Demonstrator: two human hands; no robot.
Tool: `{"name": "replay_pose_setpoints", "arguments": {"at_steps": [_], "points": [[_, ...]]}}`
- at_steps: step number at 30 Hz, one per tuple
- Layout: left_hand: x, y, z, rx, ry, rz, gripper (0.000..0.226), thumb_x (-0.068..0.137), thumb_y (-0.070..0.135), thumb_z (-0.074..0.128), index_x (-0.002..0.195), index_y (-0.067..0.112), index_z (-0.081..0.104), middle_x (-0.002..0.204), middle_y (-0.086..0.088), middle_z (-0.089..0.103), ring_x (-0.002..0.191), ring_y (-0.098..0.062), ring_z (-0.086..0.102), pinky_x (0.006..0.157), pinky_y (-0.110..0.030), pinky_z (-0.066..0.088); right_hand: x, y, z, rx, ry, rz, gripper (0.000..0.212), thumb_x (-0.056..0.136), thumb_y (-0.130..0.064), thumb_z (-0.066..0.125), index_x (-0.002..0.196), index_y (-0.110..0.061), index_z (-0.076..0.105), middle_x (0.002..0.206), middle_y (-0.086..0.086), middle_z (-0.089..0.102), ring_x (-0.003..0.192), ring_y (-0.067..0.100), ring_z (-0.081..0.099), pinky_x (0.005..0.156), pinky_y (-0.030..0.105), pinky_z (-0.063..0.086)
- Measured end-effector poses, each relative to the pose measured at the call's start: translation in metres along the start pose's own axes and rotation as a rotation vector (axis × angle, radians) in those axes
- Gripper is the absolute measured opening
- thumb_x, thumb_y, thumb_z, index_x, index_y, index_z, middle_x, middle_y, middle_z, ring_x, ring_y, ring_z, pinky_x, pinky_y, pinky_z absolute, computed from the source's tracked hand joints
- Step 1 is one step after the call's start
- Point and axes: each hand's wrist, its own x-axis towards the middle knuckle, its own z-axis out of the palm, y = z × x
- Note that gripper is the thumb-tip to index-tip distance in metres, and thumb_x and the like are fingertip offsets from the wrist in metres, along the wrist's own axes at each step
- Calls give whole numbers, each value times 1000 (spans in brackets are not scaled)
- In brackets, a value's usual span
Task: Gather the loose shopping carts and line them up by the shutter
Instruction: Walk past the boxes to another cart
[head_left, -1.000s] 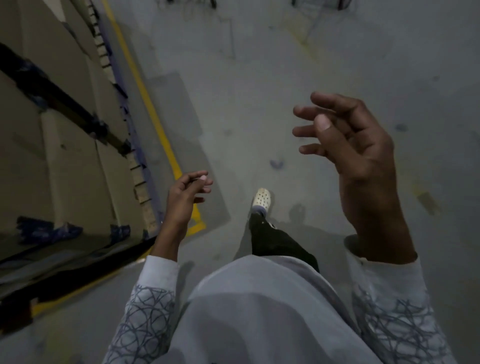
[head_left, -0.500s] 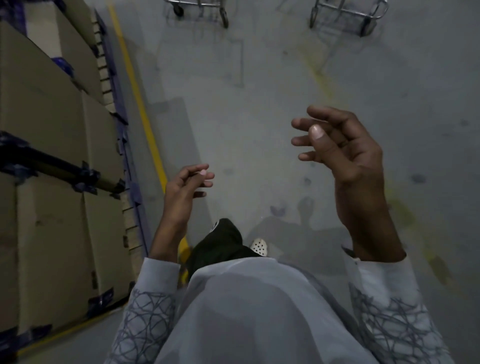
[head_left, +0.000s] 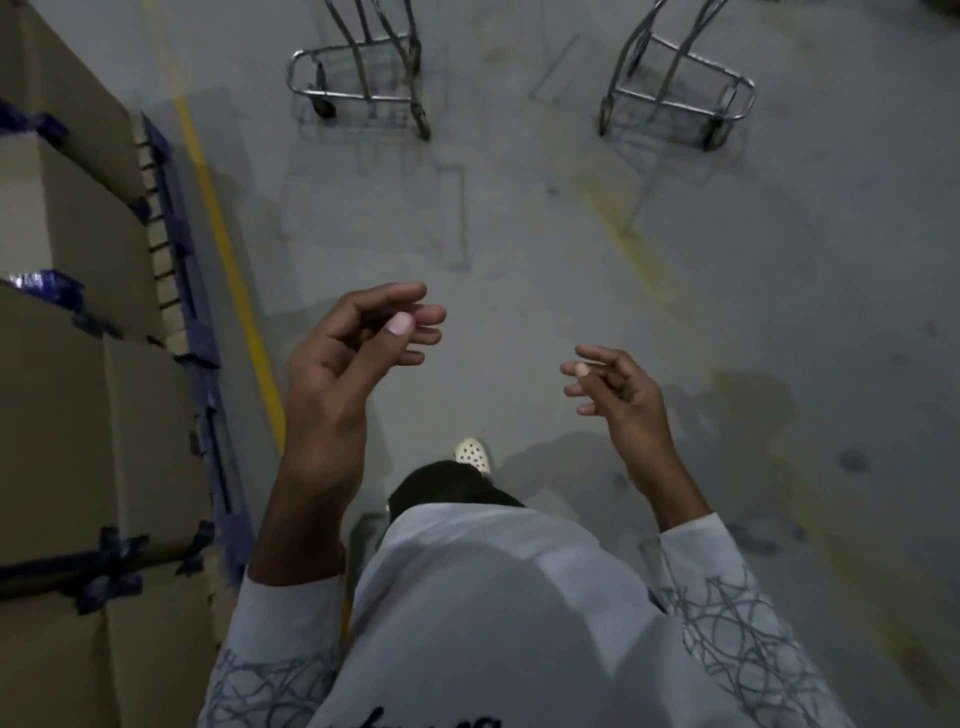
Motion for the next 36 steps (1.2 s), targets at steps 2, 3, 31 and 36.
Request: {"name": "replay_pose_setpoints", "arguments": {"at_steps": [2, 3, 31, 36], "points": [[56, 13, 8, 16, -50, -1, 38, 95, 27, 57, 123, 3, 62, 111, -16, 72, 103, -38, 66, 88, -50, 51, 41, -21, 5, 11, 24, 21, 21, 99, -16, 65, 119, -22, 66, 107, 1, 77, 89, 18, 70, 76, 35, 51], [82, 18, 11, 27, -81, -10, 37, 95, 27, 57, 123, 4, 62, 111, -16, 72, 103, -38, 66, 88, -49, 51, 59, -30, 7, 14, 34, 40, 22, 99, -15, 65, 119, -22, 66, 108, 1, 77, 89, 17, 70, 76, 34, 51], [686, -166, 265, 170, -56, -544, 20, 96, 20, 61, 112, 14, 71, 99, -9, 76, 85, -21, 69, 74, -34, 51, 614, -346, -152, 124, 121, -319, 24, 102, -21, 57, 124, -14, 63, 111, 8, 75, 94, 31, 70, 82, 44, 50], [779, -183, 305, 193, -80, -562, 19, 96, 19, 61, 112, 16, 72, 97, -6, 76, 87, -22, 70, 76, -37, 52, 706, -358, -171, 119, 137, -279, 25, 102, -18, 58, 125, -11, 63, 111, 9, 75, 95, 32, 70, 83, 46, 51]]}}
